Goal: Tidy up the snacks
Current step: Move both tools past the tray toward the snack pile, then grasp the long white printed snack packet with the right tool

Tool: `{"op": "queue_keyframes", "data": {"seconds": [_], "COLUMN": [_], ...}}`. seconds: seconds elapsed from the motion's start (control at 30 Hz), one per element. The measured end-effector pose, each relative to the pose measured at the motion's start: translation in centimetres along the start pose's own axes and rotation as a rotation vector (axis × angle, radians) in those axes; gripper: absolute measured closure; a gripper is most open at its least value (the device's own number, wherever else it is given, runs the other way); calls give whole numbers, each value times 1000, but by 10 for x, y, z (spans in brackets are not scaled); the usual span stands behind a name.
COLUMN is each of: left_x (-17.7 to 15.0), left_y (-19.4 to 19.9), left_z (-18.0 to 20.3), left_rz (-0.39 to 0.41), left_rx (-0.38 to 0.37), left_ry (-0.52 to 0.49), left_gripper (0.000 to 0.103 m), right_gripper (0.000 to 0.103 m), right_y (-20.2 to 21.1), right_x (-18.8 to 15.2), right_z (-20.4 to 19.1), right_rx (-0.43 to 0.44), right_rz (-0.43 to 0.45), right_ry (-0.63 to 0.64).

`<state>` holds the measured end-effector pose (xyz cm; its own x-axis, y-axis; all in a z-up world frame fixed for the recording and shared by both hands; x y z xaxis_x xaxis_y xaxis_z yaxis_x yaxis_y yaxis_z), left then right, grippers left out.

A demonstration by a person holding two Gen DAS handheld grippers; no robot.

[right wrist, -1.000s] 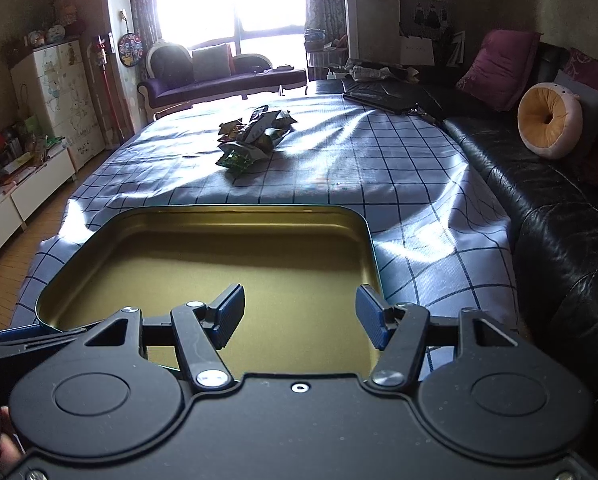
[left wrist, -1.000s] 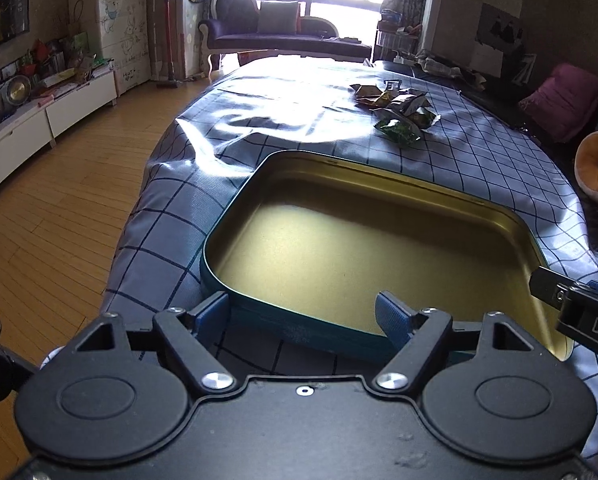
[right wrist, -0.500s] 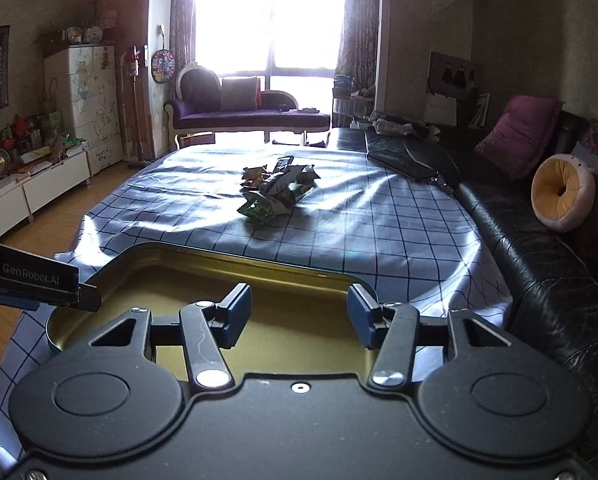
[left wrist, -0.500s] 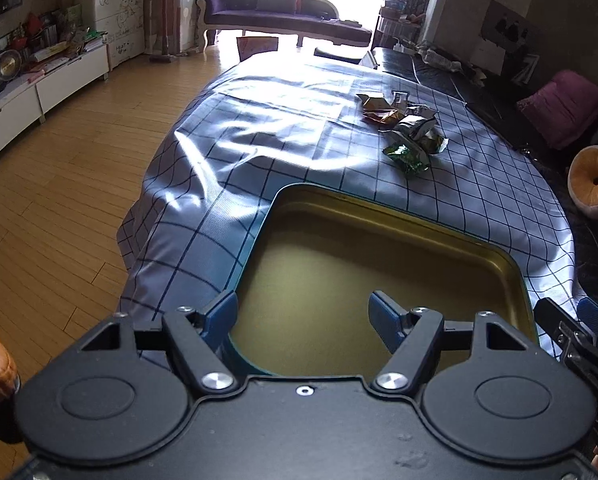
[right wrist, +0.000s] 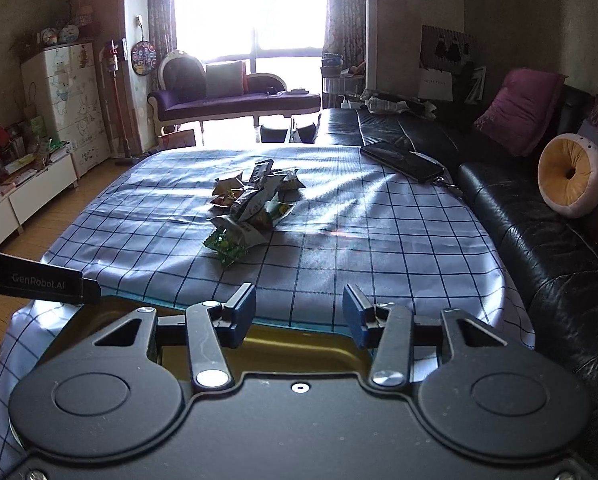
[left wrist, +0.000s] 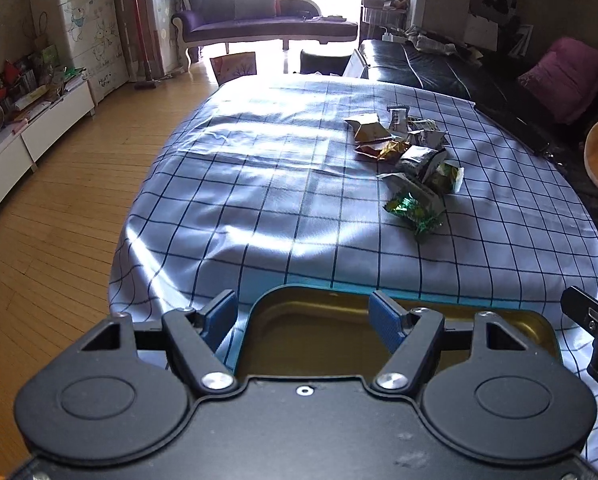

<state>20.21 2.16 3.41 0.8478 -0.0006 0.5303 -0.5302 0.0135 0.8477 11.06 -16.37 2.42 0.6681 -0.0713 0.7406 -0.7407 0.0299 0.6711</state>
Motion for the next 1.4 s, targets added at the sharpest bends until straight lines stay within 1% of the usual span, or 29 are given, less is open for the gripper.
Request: {"op": "queue_keyframes", "data": {"seconds": [0.1,0.17,0.33,0.37,0.43,0.5,0.6,0.73,0.8,0.87,0.97,1.3,1.4], "left_x": [22,35,64,69,77,83,89,93,96,98,101,112,113], "left_y": [-18,-31,-61,-67,-77,-85,-92,-94,-97,-101,-111,-139,-148], "left_z": [3,5,10,11,14,15,21,36,44,49,51,19,15], "left_rz": [-11,-30,-74,-78,-85,-89,-98,-96,-102,-103,-105,-167,-197], "left_rx": [8,-14,-35,-35,-28,-34,-84,-164,-179,-167,-123,-48,-50], "left_ry": [-10,-15,-25,-33,-44,-54,-86,-146,-162,-171,-164,-67,-50], "left_gripper": [29,29,29,29,29,29,30,30,30,30,30,30,29], "right_gripper": [49,49,49,49,54,56,56,56,56,56,56,56,56], "right_y": [-17,-29,-54,-59,-71,-84,-101,-112,-115,-119,-123,-146,-155], "right_x": [15,24,41,44,48,51,55,61,64,67,70,81,85], "right_z": [2,3,2,1,1,0,2,10,14,15,11,-14,-22], "right_rx": [41,68,86,93,98,115,139,134,132,142,153,211,221], "right_rz": [-43,-63,-82,-91,-120,-162,-203,-200,-199,-202,-204,-205,-212], "right_ry": [-21,-43,-47,-47,-60,-78,-109,-158,-174,-177,-151,-38,-4]}}
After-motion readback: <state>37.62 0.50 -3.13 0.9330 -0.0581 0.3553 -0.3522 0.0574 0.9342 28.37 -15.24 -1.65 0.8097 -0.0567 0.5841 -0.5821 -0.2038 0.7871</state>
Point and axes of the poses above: each gripper's, at about its wrist camera, not at the fingertips, and y roughly against the way its jaws point, z to its right, x to its top, the point moved 3 cm from there along -y, roughly the way its jaws point, and after that the axes turned 10 degrees about -z, right-handed, at the moved point
